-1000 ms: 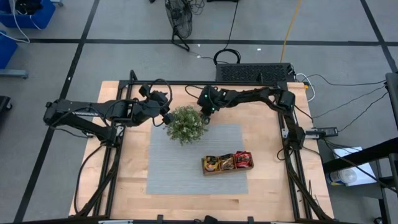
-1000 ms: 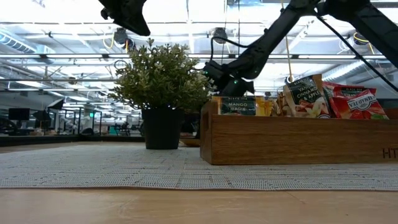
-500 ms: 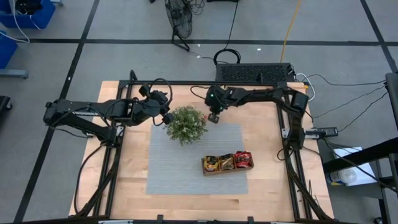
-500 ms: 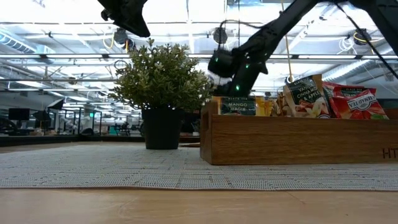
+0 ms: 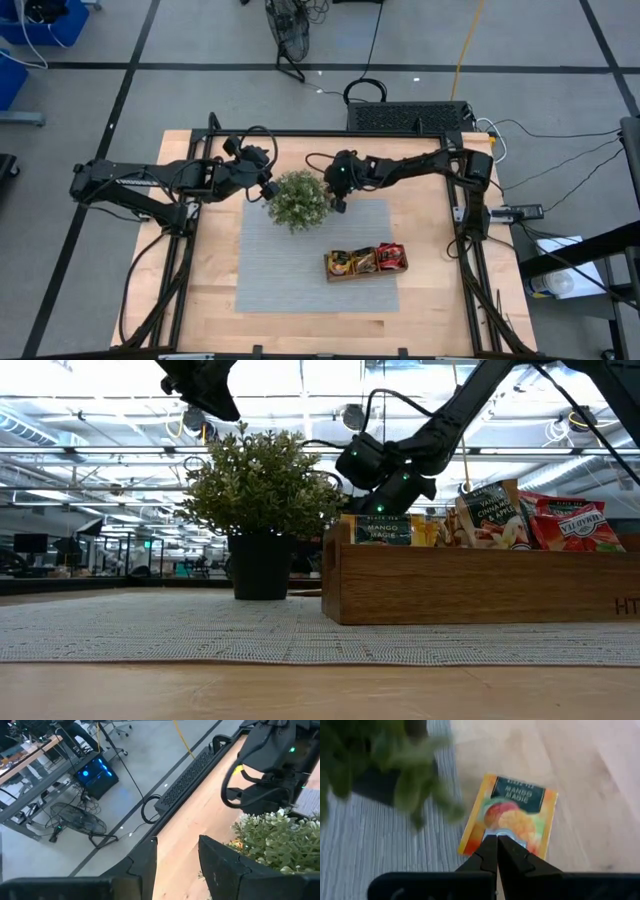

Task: Pick & Place Tea
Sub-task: Put the mango tea sachet into the brown organizer

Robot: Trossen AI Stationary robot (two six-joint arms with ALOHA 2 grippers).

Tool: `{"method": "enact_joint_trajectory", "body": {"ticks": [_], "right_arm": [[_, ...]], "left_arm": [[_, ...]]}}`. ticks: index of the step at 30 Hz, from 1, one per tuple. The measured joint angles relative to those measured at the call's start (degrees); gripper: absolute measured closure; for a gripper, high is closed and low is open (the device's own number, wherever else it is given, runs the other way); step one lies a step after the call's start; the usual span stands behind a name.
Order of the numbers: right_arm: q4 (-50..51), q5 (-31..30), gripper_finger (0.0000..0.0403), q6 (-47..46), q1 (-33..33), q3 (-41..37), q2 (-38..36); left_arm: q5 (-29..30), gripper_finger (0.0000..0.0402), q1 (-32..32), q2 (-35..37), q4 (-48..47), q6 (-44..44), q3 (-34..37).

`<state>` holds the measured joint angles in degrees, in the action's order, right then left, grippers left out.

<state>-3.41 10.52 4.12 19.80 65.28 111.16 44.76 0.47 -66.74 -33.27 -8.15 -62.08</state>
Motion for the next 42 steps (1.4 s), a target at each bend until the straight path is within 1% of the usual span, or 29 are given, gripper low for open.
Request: {"method": "enact_joint_trajectory", "body": {"ticks": [8,12,16,20,22,26,32,36,42], "right_arm": [[0.0,0.0,0.0403,-0.1,2.5,0.0,0.0],[-0.9,2.9,0.0403,0.9,3.1,0.0,0.0],[-2.3,3.3,0.0403,1.0,3.1,0.0,0.0],[-2.8,9.2,0.0403,1.9,3.0,0.1,0.5],[-2.4,9.7,0.0403,1.4,2.9,0.1,0.9],[-2.8,9.3,0.0403,0.3,3.2,0.8,2.6],[0.2,8.1,0.0403,-1.5,3.5,0.7,2.4],[6.1,3.7,0.0403,-3.5,3.8,0.7,1.6],[18.7,-1.4,0.0403,-4.2,3.9,0.9,-0.3]], "left_arm": [[-0.3,0.0254,0.0,0.0,0.0,-0.8,0.0],[-0.3,0.0254,0.0,0.0,0.0,-1.0,0.0],[-0.3,0.0254,0.0,0.0,0.0,-1.0,0.0],[-0.4,0.0254,0.0,0.0,0.0,-1.0,0.0],[-0.4,0.0254,0.0,0.0,0.0,-1.0,0.0],[-0.4,0.0254,0.0,0.0,0.0,-1.0,0.0],[-0.4,0.0254,0.0,0.0,0.0,-1.0,0.0],[-0.4,0.0254,0.0,0.0,0.0,-1.0,0.0],[-0.4,0.0254,0.0,0.0,0.0,-1.0,0.0]]}}
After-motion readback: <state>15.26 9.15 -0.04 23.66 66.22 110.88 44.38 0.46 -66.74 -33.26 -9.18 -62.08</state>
